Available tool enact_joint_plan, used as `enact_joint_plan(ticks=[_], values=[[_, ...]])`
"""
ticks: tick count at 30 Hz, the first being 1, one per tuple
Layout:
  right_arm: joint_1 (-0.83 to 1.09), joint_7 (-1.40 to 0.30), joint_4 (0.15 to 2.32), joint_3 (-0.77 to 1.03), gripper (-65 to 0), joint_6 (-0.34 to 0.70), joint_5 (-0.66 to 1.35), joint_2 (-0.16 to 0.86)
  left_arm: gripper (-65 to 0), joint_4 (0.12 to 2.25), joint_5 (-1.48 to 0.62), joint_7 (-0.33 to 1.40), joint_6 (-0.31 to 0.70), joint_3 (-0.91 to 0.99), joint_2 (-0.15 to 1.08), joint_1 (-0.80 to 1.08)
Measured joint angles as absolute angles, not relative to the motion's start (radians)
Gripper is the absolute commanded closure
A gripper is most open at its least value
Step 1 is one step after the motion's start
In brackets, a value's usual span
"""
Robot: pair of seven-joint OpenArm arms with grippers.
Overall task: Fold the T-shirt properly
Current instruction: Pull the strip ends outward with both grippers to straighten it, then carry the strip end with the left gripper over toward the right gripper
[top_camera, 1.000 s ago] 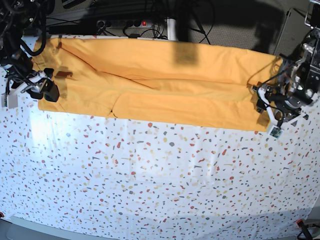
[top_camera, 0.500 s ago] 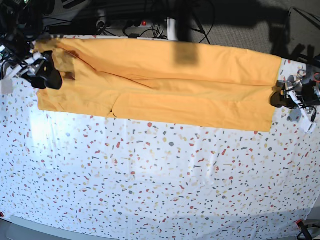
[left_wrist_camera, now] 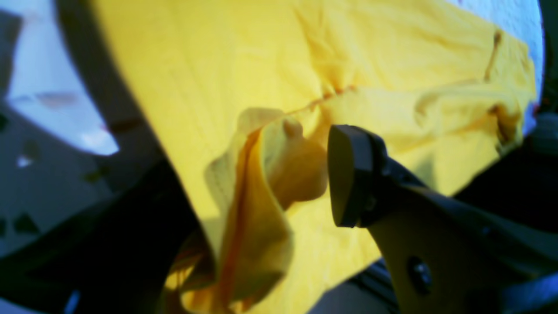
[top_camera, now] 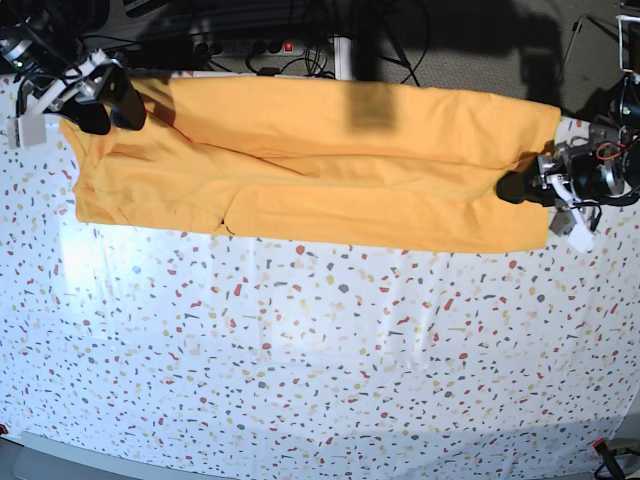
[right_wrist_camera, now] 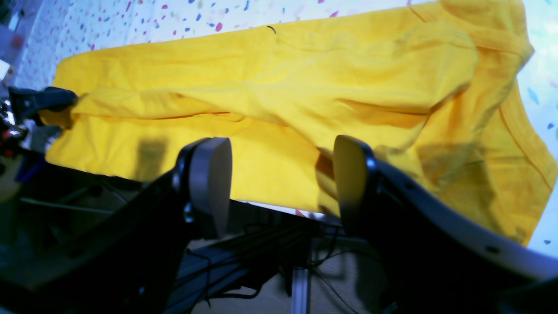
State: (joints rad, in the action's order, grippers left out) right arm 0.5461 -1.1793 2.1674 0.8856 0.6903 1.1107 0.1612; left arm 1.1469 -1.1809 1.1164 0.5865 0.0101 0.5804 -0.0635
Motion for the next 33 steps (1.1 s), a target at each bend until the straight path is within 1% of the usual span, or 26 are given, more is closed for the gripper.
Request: enact_joint_plan(ticks=[5, 6, 7, 8, 9, 10, 11, 16, 19, 22, 23, 27, 30, 32, 33], values=[[0.546, -1.180, 2.167, 0.886, -36.6, 0.690, 1.110, 0.161, -35.4, 1.146, -1.180, 1.103, 0.584, 0.008, 0.610, -0.060], [0.546, -1.180, 2.167, 0.886, -36.6, 0.690, 1.110, 0.161, -33.9, 1.145, -1.180, 1.103, 0.584, 0.007, 0.615, -0.060], [0.546, -1.180, 2.167, 0.886, -36.6, 0.690, 1.110, 0.161, -30.1, 1.145, -1.179, 1.103, 0.584, 0.007, 0.619, -0.060], [0.546, -1.180, 2.167, 0.886, -36.6, 0.690, 1.110, 0.161, -23.3, 1.145, -1.172, 1.103, 0.583, 0.007, 0.624, -0.060], [0.546, -1.180, 2.167, 0.886, -36.6, 0.690, 1.110, 0.161, -14.2, 1.145, -1.168, 1.101, 0.583, 0.007, 0.627, -0.058], [0.546, -1.180, 2.167, 0.886, -36.6, 0.690, 1.110, 0.160, -3.7, 1.142, -1.163, 1.103, 0.577, 0.007, 0.627, -0.057], [0.546, -1.180, 2.167, 0.886, -36.6, 0.690, 1.110, 0.161, 0.0, 1.140, -1.156, 1.098, 0.578, 0.007, 0.626, -0.055], [0.546, -1.179, 2.167, 0.886, -36.6, 0.690, 1.110, 0.161, 0.0, 1.146, -1.156, 1.082, 0.577, 0.007, 0.626, -0.055], [0.546, -1.176, 2.167, 0.886, -36.6, 0.690, 1.110, 0.160, 0.0, 1.196, -1.153, 1.122, 0.577, 0.006, 0.627, -0.054], [0.546, -1.161, 2.167, 0.886, -36.6, 0.690, 1.111, 0.160, 0.0, 1.291, -1.163, 1.176, 0.575, 0.005, 0.627, -0.052], [0.546, -1.157, 2.167, 0.886, -36.6, 0.690, 1.111, 0.161, 0.0, 1.327, -1.187, 1.208, 0.560, 0.004, 0.626, -0.052], [0.543, -1.157, 2.167, 0.886, -36.6, 0.691, 1.185, 0.160, 0.0, 1.480, -1.168, 1.216, 0.557, 0.005, 0.605, -0.046], [0.543, -1.158, 2.176, 0.886, -36.6, 0.691, 1.208, 0.160, 0.0, 1.584, -1.098, 1.221, 0.492, 0.006, 0.551, -0.029], [0.543, -1.158, 2.196, 0.886, -36.6, 0.691, 1.208, 0.160, 0.0, 1.649, -1.051, 1.220, 0.487, 0.005, 0.508, -0.011], [0.543, -1.157, 2.206, 0.886, -36.6, 0.691, 1.211, 0.160, 0.0, 1.680, -1.032, 1.213, 0.468, 0.005, 0.490, -0.001]])
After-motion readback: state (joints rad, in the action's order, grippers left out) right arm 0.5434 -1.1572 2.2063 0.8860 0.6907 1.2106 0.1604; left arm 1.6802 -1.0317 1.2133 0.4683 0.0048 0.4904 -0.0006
